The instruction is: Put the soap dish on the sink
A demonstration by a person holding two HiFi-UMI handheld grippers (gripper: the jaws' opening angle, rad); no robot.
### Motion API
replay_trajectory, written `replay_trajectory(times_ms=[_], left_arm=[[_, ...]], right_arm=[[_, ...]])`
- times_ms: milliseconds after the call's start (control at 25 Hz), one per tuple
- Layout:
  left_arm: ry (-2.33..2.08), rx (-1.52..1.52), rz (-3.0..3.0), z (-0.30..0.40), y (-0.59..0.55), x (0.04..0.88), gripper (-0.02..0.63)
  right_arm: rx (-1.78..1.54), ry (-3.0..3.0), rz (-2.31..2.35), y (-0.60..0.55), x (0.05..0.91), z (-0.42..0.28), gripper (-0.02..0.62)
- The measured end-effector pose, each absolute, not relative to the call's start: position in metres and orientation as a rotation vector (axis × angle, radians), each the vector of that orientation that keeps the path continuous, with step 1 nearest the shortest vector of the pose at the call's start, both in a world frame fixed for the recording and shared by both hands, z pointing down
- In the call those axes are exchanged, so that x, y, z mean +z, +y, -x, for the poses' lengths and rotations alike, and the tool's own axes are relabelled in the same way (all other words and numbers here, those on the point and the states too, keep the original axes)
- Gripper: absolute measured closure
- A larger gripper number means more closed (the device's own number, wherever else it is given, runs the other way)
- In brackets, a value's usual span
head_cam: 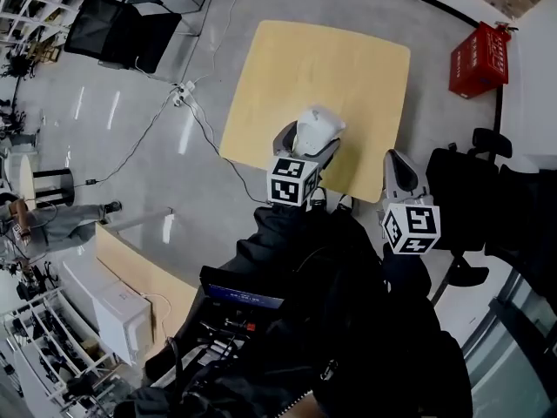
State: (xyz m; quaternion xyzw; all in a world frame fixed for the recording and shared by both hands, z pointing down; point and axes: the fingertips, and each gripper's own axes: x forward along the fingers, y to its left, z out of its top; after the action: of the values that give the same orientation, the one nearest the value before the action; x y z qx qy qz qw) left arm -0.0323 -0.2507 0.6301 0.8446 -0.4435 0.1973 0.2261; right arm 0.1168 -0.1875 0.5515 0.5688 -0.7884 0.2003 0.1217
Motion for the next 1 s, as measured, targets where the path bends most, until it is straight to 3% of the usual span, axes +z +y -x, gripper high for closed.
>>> replay_trajectory(times_ms=[520, 1000], left_arm=[[-1.018, 1.110, -2.141, 0.050, -0.246, 0.804, 0.144], [-0.862, 1.402, -2.138, 0.050, -0.234, 0.866, 0.144]], right_arm=[[0.668, -2.173, -1.643, -0.173, 0.588, -0.121, 0.591], [0.681, -2.172, -1.629, -0.176, 0.590, -0.114, 0.591]])
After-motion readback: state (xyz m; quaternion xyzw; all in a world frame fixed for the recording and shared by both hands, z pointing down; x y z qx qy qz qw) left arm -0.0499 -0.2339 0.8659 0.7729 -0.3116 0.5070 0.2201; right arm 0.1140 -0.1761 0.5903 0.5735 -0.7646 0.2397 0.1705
